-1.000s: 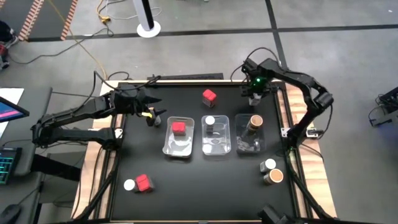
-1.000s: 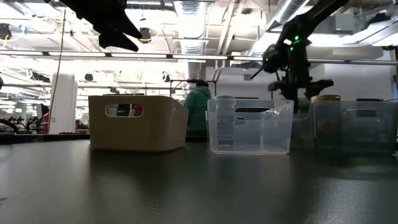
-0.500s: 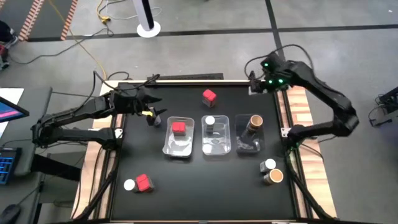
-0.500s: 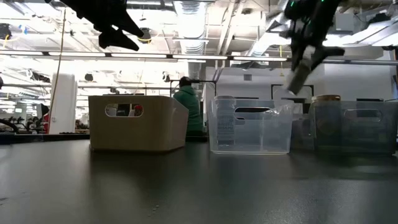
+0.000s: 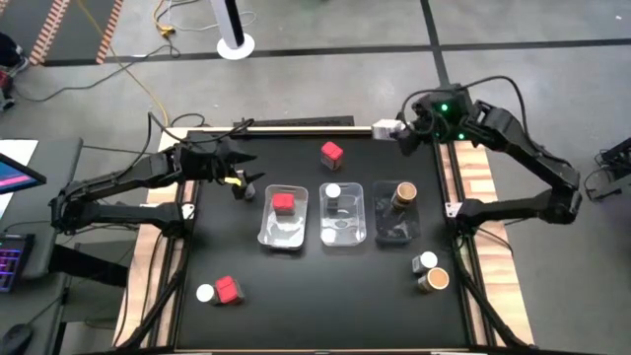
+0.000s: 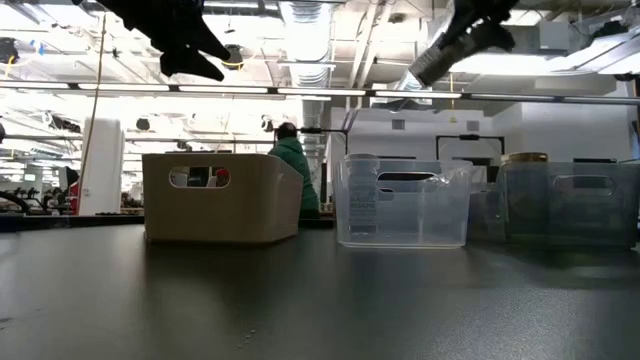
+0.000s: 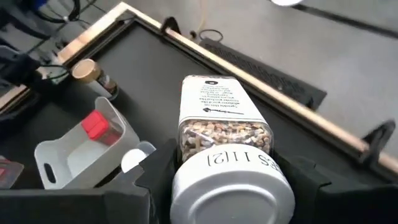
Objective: Sort spices by type
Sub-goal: Put the top right white seasoning bottle into the transparent bin
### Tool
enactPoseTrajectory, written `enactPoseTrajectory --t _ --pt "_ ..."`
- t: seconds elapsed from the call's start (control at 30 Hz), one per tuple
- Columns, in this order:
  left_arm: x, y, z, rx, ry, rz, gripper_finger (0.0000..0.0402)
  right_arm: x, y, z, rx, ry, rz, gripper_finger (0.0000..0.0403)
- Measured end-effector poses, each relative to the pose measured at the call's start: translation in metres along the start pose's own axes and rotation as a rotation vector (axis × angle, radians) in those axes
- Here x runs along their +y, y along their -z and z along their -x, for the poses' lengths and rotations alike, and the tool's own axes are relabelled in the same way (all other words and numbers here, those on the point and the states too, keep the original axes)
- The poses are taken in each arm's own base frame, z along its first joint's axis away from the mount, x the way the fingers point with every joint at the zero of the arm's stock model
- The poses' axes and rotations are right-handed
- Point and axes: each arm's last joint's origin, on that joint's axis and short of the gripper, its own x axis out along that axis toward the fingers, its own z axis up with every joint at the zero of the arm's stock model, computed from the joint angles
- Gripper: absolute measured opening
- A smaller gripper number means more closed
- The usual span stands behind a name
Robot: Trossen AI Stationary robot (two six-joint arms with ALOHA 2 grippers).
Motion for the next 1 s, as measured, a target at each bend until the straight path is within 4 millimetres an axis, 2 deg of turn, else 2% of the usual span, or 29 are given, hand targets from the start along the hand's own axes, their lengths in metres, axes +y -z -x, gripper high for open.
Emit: enactPoseTrajectory --t 0.2,0.43,0.67,1.0 --pt "0.000 0.000 0.000 0.001 0.000 -0.004 0.0275 0.017 -0.028 -0.007 0.082 -0.075 0.165 0.0225" --pt "0.000 0.000 0.000 0.001 0.000 0.002 0.0275 0.043 -0.038 -0.040 0.307 -0.167 0.387 0.0225" --pt "0.000 0.000 0.000 0.001 0.002 0.004 0.0275 0.071 -0.015 -0.072 0.572 -0.226 0.568 0.0225" --pt "0.000 0.001 0.000 0.005 0.001 0.011 0.0275 0.113 0.013 -0.117 0.704 -0.256 0.744 0.0225"
